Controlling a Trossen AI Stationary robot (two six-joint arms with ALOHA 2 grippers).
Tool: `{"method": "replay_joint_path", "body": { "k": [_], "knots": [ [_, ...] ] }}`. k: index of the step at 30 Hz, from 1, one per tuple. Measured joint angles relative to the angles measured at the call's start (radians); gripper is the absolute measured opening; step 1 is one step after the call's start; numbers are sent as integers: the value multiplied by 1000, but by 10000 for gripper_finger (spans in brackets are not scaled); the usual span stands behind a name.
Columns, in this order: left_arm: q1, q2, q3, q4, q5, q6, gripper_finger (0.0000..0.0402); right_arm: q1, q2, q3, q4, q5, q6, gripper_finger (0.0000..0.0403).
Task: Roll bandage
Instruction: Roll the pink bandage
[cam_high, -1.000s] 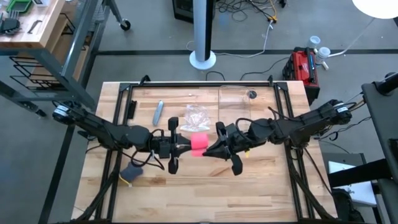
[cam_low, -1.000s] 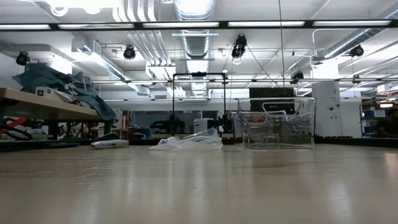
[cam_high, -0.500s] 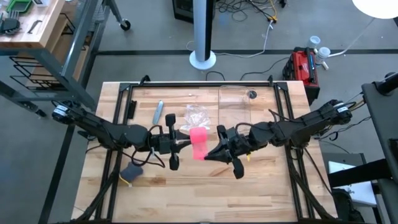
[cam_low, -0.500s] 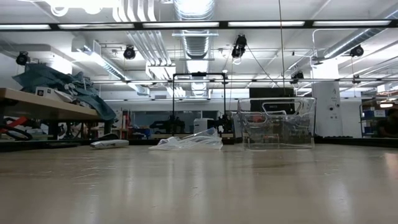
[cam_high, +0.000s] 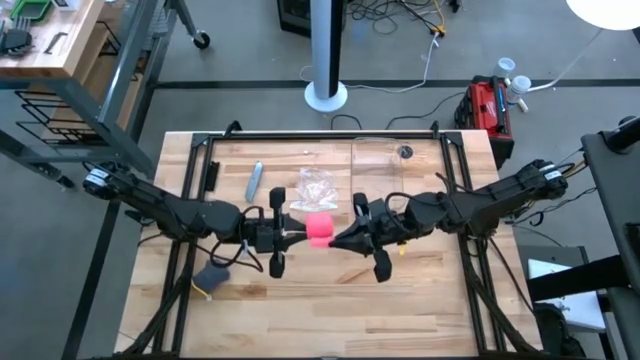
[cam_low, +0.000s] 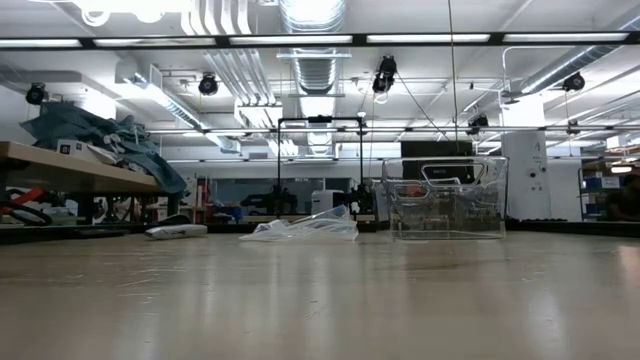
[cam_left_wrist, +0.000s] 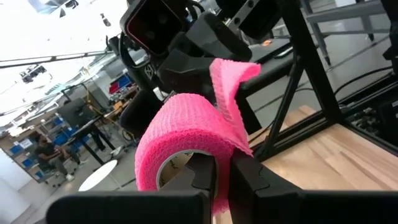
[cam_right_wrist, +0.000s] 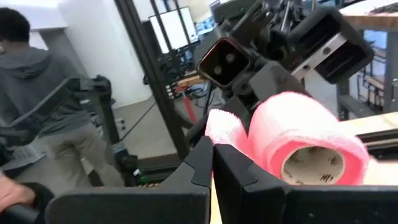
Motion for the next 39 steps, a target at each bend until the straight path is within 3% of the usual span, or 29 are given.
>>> {"method": "replay_joint_path", "body": {
  "k": [13,23,31,39],
  "knots": [
    [0,0,0,4,-5,-8,9,-31,-4,3,0,88,16,11],
    [1,0,0,-1,-37,-42,9,-54,-6,6,-32,89,83,75],
    [26,1,26,21,-91,-249,9,-103,-19,50,-81,101,149,119],
    [45,-1,55,27,-69,-425,9,-172,-18,217,-312,118,106,119]
  ]
}}
